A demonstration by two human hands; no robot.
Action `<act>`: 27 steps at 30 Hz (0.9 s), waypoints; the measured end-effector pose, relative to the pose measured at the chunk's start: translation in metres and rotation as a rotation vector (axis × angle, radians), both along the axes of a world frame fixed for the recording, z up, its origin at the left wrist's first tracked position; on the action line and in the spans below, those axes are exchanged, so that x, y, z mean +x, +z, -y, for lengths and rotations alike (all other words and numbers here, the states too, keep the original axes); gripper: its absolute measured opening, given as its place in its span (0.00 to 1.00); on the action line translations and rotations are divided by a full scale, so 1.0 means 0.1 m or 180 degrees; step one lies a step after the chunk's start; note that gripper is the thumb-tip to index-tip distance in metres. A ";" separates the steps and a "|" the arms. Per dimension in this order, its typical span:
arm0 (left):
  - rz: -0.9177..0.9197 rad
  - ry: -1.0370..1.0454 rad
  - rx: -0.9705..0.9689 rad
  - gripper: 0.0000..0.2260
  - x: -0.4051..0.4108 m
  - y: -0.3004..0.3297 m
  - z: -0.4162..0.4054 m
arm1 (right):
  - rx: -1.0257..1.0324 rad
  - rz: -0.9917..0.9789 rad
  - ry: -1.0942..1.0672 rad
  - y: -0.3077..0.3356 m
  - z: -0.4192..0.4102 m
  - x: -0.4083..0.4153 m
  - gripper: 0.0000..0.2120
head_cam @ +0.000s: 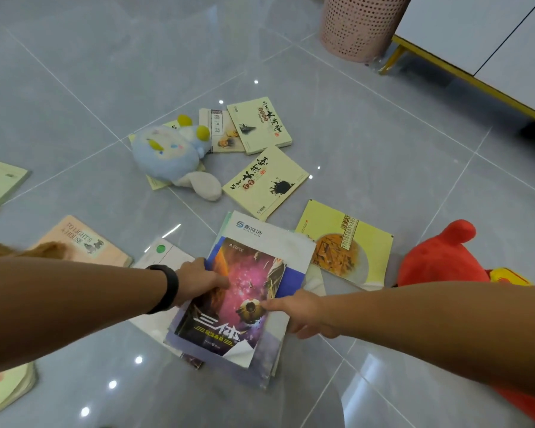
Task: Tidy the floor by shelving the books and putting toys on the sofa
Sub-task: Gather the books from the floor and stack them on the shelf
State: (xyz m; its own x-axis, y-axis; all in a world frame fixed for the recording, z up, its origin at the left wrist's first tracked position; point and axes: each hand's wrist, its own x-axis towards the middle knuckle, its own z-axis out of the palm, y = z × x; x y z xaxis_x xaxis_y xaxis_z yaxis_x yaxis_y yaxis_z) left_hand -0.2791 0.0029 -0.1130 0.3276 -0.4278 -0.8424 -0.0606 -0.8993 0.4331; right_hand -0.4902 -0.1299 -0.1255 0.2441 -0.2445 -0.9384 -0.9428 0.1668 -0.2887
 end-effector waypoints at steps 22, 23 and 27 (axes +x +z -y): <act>-0.0989 0.1584 -0.0352 0.15 -1.14 0.65 -0.40 | 0.0060 0.0320 -0.2202 0.23 -0.49 -0.80 0.47; -0.1066 0.1657 -0.0301 0.17 -1.17 0.81 -0.50 | 0.0242 0.0345 -0.2261 0.41 -0.60 -0.87 0.44; -0.1480 0.1645 0.0262 0.16 -1.45 1.97 -0.95 | 0.0830 0.0074 -0.2123 1.59 -1.11 -1.31 0.30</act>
State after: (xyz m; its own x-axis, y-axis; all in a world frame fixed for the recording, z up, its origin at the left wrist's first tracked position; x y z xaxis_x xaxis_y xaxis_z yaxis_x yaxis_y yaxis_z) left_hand -0.4242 0.0981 0.0841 0.0695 -0.2431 -0.9675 0.5589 -0.7939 0.2396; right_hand -0.6214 -0.0187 0.0332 0.1415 -0.1170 -0.9830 -0.6099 0.7718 -0.1797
